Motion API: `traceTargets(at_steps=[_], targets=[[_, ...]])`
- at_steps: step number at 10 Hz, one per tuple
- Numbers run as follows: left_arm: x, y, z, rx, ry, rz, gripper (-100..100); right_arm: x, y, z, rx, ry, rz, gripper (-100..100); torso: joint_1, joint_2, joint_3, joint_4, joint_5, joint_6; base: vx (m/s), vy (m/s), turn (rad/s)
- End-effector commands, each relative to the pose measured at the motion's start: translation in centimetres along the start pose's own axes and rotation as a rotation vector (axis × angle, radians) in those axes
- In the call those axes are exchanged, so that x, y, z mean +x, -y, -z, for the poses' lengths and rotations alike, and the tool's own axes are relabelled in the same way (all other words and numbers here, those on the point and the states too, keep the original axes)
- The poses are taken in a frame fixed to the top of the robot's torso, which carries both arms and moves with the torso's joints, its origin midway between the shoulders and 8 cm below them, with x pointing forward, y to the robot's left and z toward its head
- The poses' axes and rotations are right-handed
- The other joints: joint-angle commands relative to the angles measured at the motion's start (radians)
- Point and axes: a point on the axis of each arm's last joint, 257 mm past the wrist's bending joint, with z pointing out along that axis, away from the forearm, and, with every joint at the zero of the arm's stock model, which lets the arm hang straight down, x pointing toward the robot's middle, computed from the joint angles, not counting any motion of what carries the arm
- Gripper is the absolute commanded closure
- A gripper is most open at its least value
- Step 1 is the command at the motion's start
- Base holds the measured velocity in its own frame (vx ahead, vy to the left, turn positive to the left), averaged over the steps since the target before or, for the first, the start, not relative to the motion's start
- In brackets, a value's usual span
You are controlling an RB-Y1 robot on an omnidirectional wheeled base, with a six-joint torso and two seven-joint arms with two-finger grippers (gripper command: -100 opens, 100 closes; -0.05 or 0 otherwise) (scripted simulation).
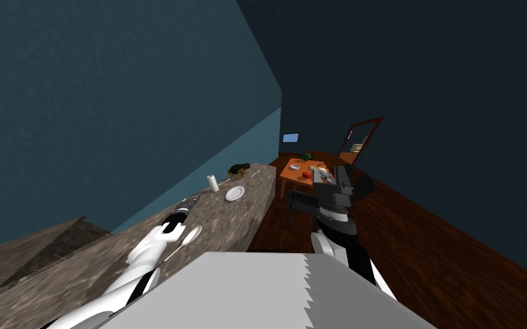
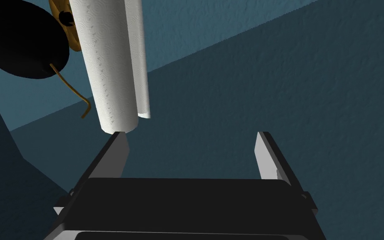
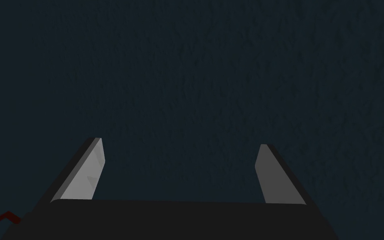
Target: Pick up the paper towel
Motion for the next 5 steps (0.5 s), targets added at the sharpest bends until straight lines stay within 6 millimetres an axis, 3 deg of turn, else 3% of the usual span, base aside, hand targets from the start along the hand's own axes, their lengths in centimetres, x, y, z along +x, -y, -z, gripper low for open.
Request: traceTargets(at_steps=[1,3,5], targets=[[0.5,-0.7,0.5,-0.006,0.001,0.027,-100,0.0,0.0,0.0,0.0,0.0,0.0,0,0.0,0.0,0.0,0.0,0.0,0.0,0.075,0.005,-0.116],[1.4,-1.2,0.9,-0.017,-0.005,0.06,-100,0.0,0.0,0.0,0.0,0.0,0.0,0,-0.003,-0.009,-0.005,-0.002,-0.001,0.0,0.156,-0.02,-0.123],[2.8,-1.7,1.4,-0.033,-0.016,0.099,-100,0.0,0.0,0.0,0.0,0.0,0.0,0,-0.005,-0.014,-0.008,-0.003,-0.001,0.001,0.233,-0.047,-0.131]])
